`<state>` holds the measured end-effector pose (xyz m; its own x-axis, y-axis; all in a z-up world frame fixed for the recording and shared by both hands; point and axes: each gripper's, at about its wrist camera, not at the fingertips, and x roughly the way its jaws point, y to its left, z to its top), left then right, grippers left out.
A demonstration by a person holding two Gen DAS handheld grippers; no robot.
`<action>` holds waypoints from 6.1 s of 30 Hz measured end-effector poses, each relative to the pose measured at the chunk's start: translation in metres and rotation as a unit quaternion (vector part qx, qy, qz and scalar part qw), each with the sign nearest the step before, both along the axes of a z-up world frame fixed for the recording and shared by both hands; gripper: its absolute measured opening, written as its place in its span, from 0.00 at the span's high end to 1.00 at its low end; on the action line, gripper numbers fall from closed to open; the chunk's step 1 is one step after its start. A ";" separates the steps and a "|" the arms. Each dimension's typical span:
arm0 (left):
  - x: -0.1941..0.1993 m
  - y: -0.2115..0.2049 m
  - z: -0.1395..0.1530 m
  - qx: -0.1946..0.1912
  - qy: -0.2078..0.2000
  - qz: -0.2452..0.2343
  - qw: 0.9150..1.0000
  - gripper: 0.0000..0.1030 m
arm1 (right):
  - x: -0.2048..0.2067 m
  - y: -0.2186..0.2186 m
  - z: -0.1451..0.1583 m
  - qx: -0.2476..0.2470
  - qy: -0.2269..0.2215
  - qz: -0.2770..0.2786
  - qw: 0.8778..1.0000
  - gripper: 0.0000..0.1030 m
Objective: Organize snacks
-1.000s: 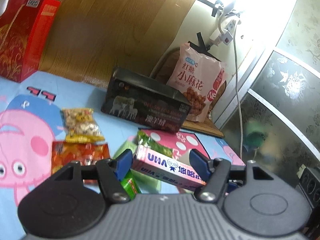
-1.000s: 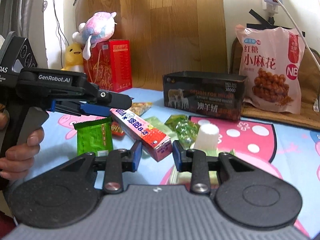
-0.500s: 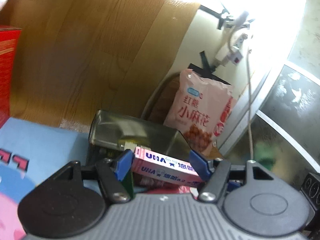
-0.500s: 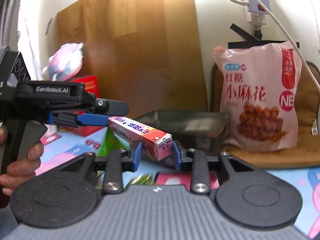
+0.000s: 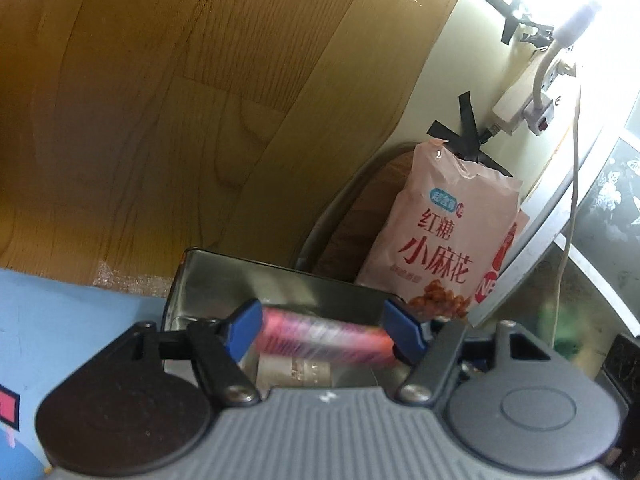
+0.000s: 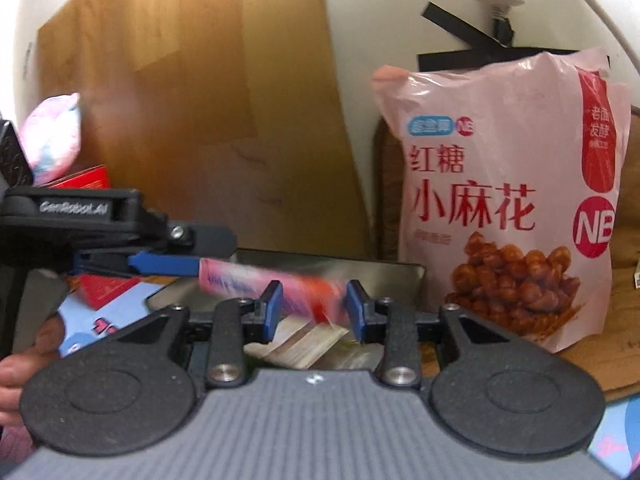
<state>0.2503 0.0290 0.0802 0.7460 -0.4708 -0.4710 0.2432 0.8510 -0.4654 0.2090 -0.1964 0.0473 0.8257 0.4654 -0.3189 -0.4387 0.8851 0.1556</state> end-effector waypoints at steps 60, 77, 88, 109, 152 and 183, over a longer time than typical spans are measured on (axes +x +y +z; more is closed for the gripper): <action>-0.227 0.015 -0.063 -0.055 0.056 -0.062 0.995 0.31 | -0.190 -0.082 -0.062 0.079 0.110 0.026 0.990 0.70; -0.199 -0.045 -0.040 -0.011 0.043 -0.133 0.990 0.30 | -0.216 -0.076 -0.064 0.011 0.071 0.040 0.997 0.51; -0.167 -0.100 -0.077 0.030 0.088 -0.187 0.978 0.56 | -0.210 -0.065 -0.071 -0.024 0.075 0.053 0.996 0.52; -0.115 -0.032 0.017 -0.006 -0.042 -0.091 0.995 0.62 | -0.138 0.013 -0.006 -0.086 -0.054 0.078 0.992 0.68; -0.221 0.070 -0.039 0.090 -0.042 0.104 0.990 0.54 | -0.182 0.010 -0.030 0.073 -0.005 0.009 0.997 0.00; -0.195 0.161 -0.073 -0.072 0.012 0.159 0.985 0.53 | -0.070 0.167 -0.023 -0.106 0.149 0.140 0.973 0.29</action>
